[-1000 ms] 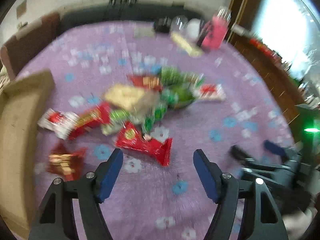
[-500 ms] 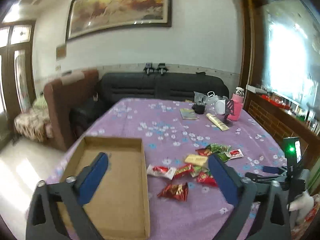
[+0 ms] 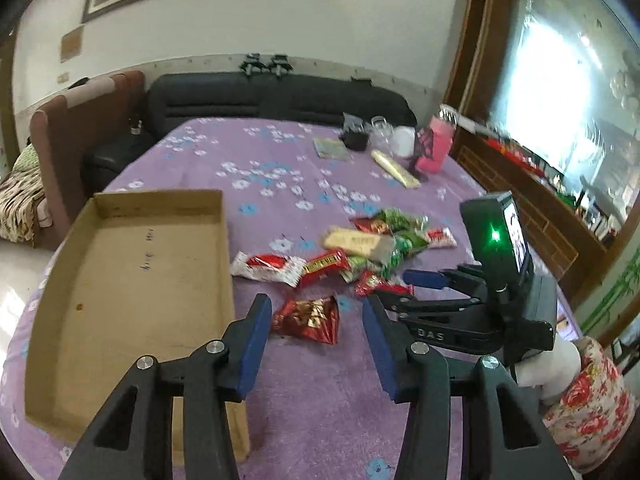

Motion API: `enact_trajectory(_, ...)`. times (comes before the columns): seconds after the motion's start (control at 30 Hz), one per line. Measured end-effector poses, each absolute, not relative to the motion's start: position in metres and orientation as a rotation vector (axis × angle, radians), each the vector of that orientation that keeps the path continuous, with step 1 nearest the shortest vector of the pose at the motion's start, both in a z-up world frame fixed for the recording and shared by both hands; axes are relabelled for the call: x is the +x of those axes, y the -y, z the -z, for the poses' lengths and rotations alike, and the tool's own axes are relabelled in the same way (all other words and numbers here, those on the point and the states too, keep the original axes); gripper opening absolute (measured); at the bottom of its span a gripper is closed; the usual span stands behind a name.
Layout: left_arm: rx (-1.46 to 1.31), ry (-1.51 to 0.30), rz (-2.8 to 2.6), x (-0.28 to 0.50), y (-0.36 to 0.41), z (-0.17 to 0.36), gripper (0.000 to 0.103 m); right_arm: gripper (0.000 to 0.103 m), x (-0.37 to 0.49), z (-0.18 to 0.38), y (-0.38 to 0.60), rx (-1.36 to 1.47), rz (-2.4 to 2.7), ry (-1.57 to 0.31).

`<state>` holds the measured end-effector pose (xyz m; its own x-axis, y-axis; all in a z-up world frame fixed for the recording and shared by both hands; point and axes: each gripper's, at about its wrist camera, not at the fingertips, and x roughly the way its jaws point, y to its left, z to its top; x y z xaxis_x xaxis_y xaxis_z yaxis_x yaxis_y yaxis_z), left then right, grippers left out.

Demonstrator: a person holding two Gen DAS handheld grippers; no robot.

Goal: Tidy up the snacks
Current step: 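Grasp the red gold-printed candy packet with the left tool, then carry the red candy packet into the cardboard tray and release with left tool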

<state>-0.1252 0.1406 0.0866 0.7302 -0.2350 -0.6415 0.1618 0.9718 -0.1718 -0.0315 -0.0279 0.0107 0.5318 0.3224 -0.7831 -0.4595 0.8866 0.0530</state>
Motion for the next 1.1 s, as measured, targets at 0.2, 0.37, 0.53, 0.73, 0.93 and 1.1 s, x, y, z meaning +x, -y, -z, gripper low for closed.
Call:
enact_trajectory(0.2, -0.041, -0.798, 0.232, -0.099, -0.120, -0.066, 0.050, 0.026, -0.032, -0.004, 0.032, -0.129, -0.509, -0.896)
enact_trajectory(0.37, 0.034, -0.841, 0.198, -0.072, -0.106, -0.050, 0.050, 0.026, -0.034, -0.006, 0.046, -0.078, -0.516, -0.895)
enact_trajectory(0.53, 0.131, -0.876, 0.157, -0.055, -0.096, -0.032, 0.050, 0.026, -0.033, -0.013, 0.059, -0.023, -0.528, -0.881)
enact_trajectory(0.73, 0.169, -0.932, 0.163, -0.047, -0.097, -0.016, 0.053, 0.026, -0.032, -0.017, 0.064, 0.003, -0.526, -0.873)
enact_trajectory(0.93, 0.137, -0.893, 0.220, -0.060, -0.095, -0.022, 0.044, 0.026, -0.033, -0.019, 0.063, 0.000, -0.531, -0.863)
enact_trajectory(1.1, 0.077, -0.823, 0.235, -0.081, -0.100, -0.048, 0.043, 0.026, -0.035, -0.022, 0.065, 0.020, -0.549, -0.841)
